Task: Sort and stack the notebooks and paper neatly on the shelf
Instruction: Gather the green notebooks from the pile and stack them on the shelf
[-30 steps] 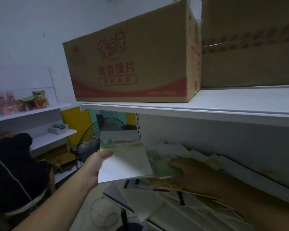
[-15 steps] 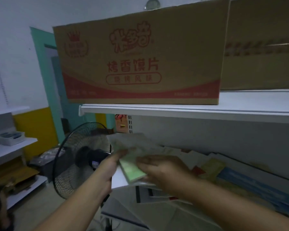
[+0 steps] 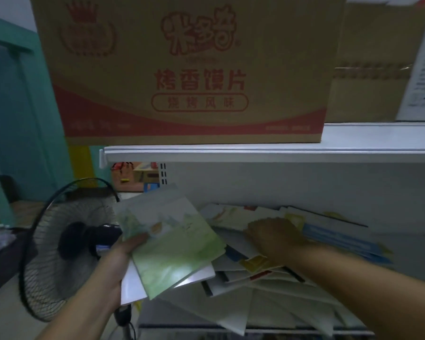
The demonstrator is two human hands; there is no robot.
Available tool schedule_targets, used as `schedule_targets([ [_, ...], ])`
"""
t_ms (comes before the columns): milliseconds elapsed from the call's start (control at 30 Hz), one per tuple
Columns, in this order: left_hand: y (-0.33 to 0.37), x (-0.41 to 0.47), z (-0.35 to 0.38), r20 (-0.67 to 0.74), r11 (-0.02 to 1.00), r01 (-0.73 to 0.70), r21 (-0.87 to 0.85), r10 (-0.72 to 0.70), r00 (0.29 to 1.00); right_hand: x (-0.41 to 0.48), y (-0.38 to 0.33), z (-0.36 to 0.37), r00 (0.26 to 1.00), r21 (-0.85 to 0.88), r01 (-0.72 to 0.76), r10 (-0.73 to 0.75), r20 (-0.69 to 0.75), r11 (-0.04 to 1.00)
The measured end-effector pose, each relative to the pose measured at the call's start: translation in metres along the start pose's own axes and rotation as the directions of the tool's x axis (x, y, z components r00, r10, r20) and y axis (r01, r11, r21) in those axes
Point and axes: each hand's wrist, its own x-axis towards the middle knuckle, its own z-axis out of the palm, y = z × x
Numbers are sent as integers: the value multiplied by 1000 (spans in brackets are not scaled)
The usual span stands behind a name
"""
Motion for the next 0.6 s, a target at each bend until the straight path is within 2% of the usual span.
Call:
schedule_targets([
  [33,1,1,-4,-26,1000,-7,-6,7,1000,2,2,-4,998,-45,-48,47,-30,998],
  [133,2,-6,-3,-56,1000,-19,4,20,998,-3,9,-36,967,-175,-83,36,-252,981],
  [233,5,-19,18,-50,999,-49,25,50,998,-12,16,-59,967,-165,-85,42,-249,983],
  [300,1,-20,35,-49,995,-61,79,65,997,-24,17,-71,945,-199,-34,-34,-326,979],
  [333,-2,-19,45,-52,992,-68,107,74,996,-32,17,-77,909,-208,-16,-72,-410,978],
  [400,-10,-22,72,-64,982,-111,152,122,990,-50,17,-78,792,-150,42,-124,-598,988],
  [500,-37,-31,129,4,982,-137,128,137,991,-85,12,-73,744,-87,57,-101,-660,995],
  [600,-77,-41,182,70,994,-47,98,40,997,-124,29,-57,718,-70,43,-79,-691,997],
])
